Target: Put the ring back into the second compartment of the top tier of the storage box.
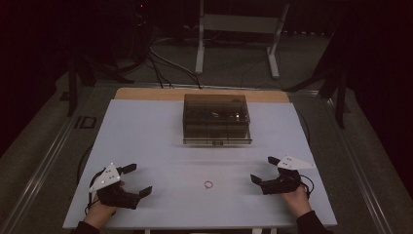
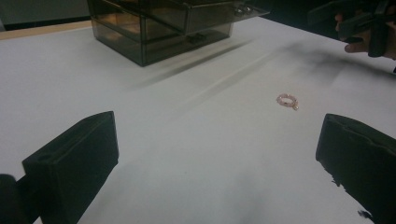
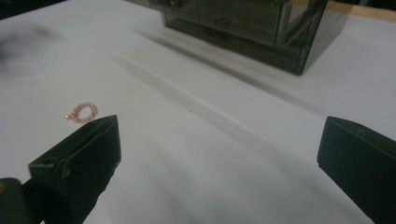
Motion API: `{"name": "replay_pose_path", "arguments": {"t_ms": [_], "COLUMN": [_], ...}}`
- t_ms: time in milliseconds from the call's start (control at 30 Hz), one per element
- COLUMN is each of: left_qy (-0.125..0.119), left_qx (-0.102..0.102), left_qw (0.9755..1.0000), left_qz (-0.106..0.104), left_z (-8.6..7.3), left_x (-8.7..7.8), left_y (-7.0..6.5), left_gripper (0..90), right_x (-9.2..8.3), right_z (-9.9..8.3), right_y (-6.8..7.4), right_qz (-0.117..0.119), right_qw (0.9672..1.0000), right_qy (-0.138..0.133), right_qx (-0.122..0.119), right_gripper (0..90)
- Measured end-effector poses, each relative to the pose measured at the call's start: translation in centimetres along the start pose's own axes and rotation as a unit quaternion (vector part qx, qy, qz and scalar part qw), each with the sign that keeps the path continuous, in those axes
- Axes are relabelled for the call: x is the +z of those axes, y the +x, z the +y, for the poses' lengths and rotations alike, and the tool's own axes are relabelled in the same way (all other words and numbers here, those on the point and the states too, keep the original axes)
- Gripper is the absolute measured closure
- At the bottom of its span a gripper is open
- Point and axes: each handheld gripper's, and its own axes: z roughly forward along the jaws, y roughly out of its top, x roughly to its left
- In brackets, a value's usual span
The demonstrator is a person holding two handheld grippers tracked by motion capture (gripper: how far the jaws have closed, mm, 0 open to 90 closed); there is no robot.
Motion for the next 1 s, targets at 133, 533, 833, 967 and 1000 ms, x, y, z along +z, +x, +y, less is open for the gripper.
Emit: {"name": "replay_pose_path", "arguments": {"t_ms": [133, 533, 833, 967, 1000], "left_qy": [0.001, 0.001, 0.002, 0.002, 0.001], "left_qx": [0.001, 0.001, 0.001, 0.001, 0.001], "left_qw": [1.0000, 1.0000, 1.0000, 1.0000, 1.0000], "left_qz": [0.001, 0.002, 0.002, 0.003, 0.003], "left_z": [0.0, 0.0, 0.0, 0.0, 0.0], "left_x": [0.0, 0.0, 0.1, 0.1, 0.1], "left_y": [0.0, 0.0, 0.0, 0.0, 0.0], "left_gripper": [0.0, 0.0, 0.0, 0.0, 0.0], "right_x": [-0.3, -0.5, -0.8, -0.4, -0.3], "right_z": [0.7, 2.7, 5.0, 5.3, 5.3], "right_y": [0.2, 1.0, 2.0, 2.5, 2.7], "right_qz": [0.007, 0.000, 0.015, 0.013, 0.014], "right_qw": [0.9999, 0.9997, 0.9989, 0.9989, 0.9990], "right_qy": [-0.012, -0.022, -0.043, -0.040, -0.037], "right_qx": [0.006, -0.010, -0.014, -0.018, -0.020], "right_gripper": [0.0, 0.0, 0.0, 0.0, 0.0]}}
